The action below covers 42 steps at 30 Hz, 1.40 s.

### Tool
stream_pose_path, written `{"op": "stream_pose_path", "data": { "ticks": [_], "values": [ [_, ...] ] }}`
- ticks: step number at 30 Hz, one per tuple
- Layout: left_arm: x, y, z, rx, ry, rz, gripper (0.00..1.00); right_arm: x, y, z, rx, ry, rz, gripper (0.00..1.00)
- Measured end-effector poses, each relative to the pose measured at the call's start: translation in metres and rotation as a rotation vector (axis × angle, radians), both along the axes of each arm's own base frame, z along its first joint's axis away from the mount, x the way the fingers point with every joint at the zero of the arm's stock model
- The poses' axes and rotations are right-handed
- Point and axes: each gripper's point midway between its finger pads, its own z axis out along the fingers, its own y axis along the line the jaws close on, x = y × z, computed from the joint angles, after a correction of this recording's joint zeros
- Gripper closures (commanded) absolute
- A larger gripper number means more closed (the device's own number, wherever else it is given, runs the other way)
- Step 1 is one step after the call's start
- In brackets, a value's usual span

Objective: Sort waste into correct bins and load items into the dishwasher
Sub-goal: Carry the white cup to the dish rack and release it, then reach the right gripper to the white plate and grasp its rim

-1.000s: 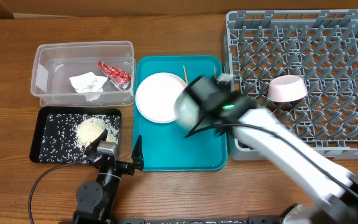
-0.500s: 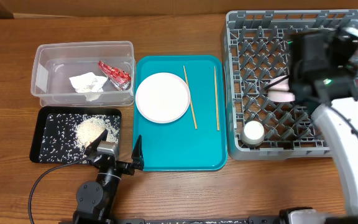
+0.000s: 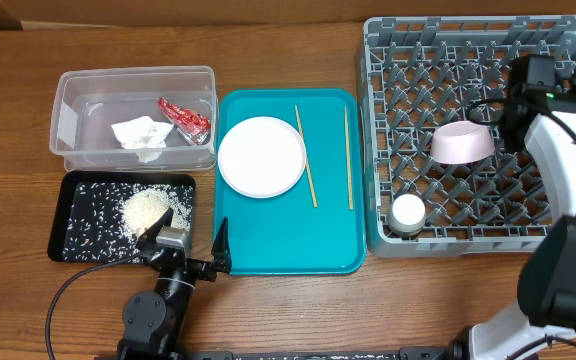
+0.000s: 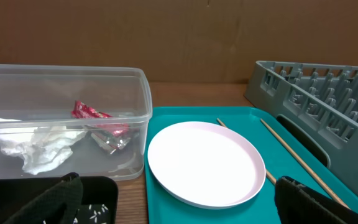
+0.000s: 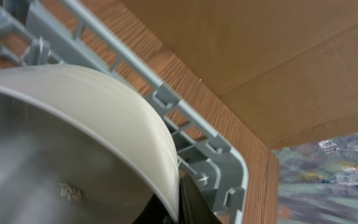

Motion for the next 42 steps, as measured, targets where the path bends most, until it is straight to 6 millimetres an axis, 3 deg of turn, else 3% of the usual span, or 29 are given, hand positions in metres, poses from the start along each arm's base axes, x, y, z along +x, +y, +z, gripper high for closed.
{"op": "stream_pose_path", "data": {
  "ticks": [3,7,11,23,28,33,36,40,42],
  "values": [
    [0.0,0.0,0.0,0.0,0.0,0.0,0.0,0.001,0.001,-0.012,-0.001,0.045,0.002,0.96],
    [0.0,0.0,0.0,0.0,0.0,0.0,0.0,0.003,0.012,-0.014,0.0,0.068,0.025,0.96],
    [0.0,0.0,0.0,0.0,0.0,0.0,0.0,0.006,0.041,-0.018,0.018,0.104,0.087,0.74],
    [0.0,0.0,0.0,0.0,0.0,0.0,0.0,-0.005,0.066,-0.028,0.096,0.152,0.1,0.53],
    [0.0,0.0,0.0,0.0,0.0,0.0,0.0,0.001,0.089,0.002,0.158,0.048,0.142,0.42],
    [0.0,0.0,0.0,0.0,0.0,0.0,0.0,-0.006,0.115,0.057,0.24,-0.139,0.216,0.42],
    [0.0,0.0,0.0,0.0,0.0,0.0,0.0,-0.012,0.132,0.071,0.323,-0.207,0.266,0.43],
    [0.0,0.0,0.0,0.0,0.0,0.0,0.0,-0.011,0.18,0.071,0.521,-0.241,0.399,0.48],
    [0.0,0.0,0.0,0.0,0.0,0.0,0.0,-0.006,0.225,0.065,0.683,-0.223,0.529,0.48]
  ]
}}
